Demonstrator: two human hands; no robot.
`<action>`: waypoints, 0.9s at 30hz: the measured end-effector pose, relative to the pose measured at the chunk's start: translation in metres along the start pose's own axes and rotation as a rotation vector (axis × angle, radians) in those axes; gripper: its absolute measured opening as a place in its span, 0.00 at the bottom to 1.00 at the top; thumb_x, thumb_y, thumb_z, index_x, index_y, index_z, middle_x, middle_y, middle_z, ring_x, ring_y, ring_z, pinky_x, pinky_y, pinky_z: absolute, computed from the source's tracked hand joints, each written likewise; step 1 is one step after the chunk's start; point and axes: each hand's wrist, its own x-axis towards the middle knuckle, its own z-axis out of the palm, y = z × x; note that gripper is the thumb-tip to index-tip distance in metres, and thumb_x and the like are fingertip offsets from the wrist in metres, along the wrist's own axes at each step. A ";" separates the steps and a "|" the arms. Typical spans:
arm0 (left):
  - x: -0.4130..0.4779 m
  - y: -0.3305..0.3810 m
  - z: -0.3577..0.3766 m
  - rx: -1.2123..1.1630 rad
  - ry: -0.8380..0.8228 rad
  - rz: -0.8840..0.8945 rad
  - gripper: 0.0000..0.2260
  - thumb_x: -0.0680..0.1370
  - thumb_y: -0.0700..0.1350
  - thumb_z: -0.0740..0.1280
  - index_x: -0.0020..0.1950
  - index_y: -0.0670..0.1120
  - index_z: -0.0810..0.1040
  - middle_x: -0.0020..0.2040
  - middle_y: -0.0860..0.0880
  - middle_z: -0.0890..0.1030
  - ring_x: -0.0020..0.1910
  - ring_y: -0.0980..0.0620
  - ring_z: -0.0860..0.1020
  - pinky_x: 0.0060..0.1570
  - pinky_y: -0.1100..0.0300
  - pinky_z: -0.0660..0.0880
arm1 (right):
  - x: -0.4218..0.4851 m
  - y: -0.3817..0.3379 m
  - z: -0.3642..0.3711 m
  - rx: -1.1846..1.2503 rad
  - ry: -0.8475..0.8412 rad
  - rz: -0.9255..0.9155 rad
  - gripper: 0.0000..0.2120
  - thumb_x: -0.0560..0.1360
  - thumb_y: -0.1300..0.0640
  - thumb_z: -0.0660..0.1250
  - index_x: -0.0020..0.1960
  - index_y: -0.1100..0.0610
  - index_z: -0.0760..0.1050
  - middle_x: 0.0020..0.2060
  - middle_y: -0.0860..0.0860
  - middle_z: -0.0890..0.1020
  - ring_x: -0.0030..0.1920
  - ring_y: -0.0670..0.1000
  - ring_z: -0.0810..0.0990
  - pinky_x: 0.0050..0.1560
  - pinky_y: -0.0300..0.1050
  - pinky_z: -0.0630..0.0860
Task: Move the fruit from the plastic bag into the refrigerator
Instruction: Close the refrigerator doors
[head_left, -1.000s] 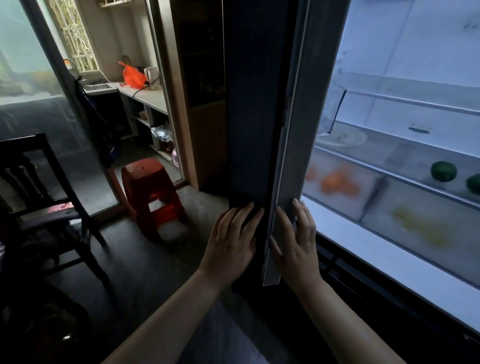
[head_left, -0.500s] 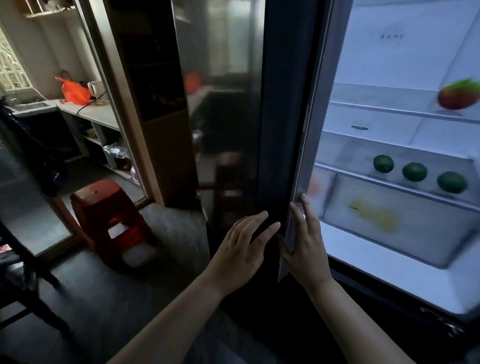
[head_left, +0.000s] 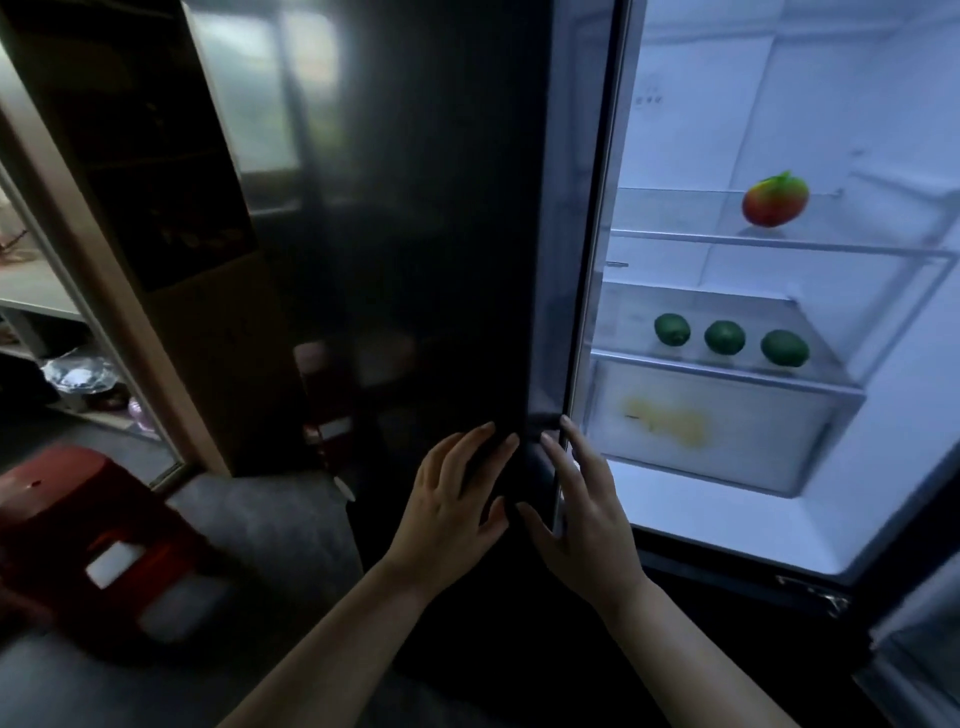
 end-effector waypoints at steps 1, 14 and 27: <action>0.001 -0.003 0.001 -0.005 0.008 0.018 0.29 0.72 0.49 0.68 0.71 0.48 0.64 0.69 0.47 0.64 0.64 0.46 0.67 0.62 0.49 0.71 | 0.000 -0.001 0.001 -0.014 0.016 -0.014 0.34 0.72 0.55 0.73 0.72 0.57 0.61 0.72 0.58 0.62 0.73 0.56 0.63 0.68 0.53 0.67; 0.027 -0.021 0.025 -0.058 0.076 0.170 0.25 0.75 0.52 0.65 0.71 0.51 0.65 0.67 0.49 0.65 0.61 0.47 0.69 0.59 0.51 0.70 | 0.001 0.004 0.010 -0.105 0.099 0.068 0.29 0.74 0.61 0.68 0.72 0.57 0.63 0.70 0.57 0.69 0.70 0.51 0.68 0.67 0.43 0.67; 0.077 -0.034 0.082 0.035 -0.126 0.160 0.26 0.74 0.49 0.60 0.73 0.48 0.64 0.71 0.47 0.63 0.61 0.47 0.68 0.54 0.51 0.74 | 0.042 0.051 0.018 -0.283 0.063 0.319 0.31 0.75 0.59 0.69 0.73 0.49 0.59 0.65 0.48 0.71 0.55 0.48 0.77 0.44 0.41 0.79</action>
